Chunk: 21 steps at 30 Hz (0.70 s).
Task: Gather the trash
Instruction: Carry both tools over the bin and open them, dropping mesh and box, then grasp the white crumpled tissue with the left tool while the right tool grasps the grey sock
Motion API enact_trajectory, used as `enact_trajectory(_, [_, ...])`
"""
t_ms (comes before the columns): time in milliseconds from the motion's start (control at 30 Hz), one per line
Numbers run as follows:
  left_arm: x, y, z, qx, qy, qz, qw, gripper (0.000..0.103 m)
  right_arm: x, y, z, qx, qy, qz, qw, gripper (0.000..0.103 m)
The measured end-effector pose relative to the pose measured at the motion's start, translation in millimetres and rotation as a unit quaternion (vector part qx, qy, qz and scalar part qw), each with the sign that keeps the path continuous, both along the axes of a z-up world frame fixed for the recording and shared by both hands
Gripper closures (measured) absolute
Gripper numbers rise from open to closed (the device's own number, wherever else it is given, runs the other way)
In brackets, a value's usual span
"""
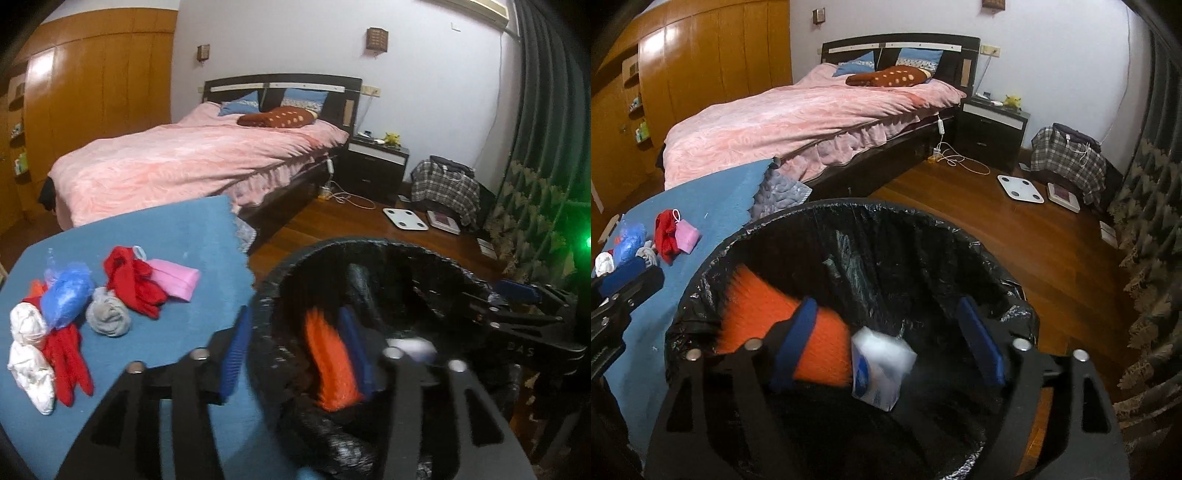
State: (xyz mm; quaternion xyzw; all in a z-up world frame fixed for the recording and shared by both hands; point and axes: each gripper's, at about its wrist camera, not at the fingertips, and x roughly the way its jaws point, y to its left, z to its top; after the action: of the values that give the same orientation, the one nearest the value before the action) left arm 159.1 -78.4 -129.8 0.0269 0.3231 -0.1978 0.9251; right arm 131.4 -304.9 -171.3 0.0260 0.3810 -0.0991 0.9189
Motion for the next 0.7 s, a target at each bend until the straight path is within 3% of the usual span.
enact_trajectory(167, [-1, 26, 6, 0.007, -0.015, 0.036, 0.9992, 0.024, -1, 13, 7, 0.014, -0.016, 0.017, 1.0, 0.009])
enact_trajectory(267, [-3, 46, 12, 0.015, -0.029, 0.059, 0.9977, 0.018, 4, 28, 14, 0.028, -0.024, 0.031, 0.999, 0.008])
enact_trajectory(533, [-7, 114, 19, 0.031, -0.047, 0.135, 0.9893, 0.017, 25, 95, 32, 0.041, -0.049, 0.099, 0.993, 0.007])
enact_trajectory(700, [-9, 161, 15, 0.047, -0.055, 0.19, 0.9791, 0.017, 38, 147, 36, 0.031, -0.065, 0.155, 0.985, 0.007])
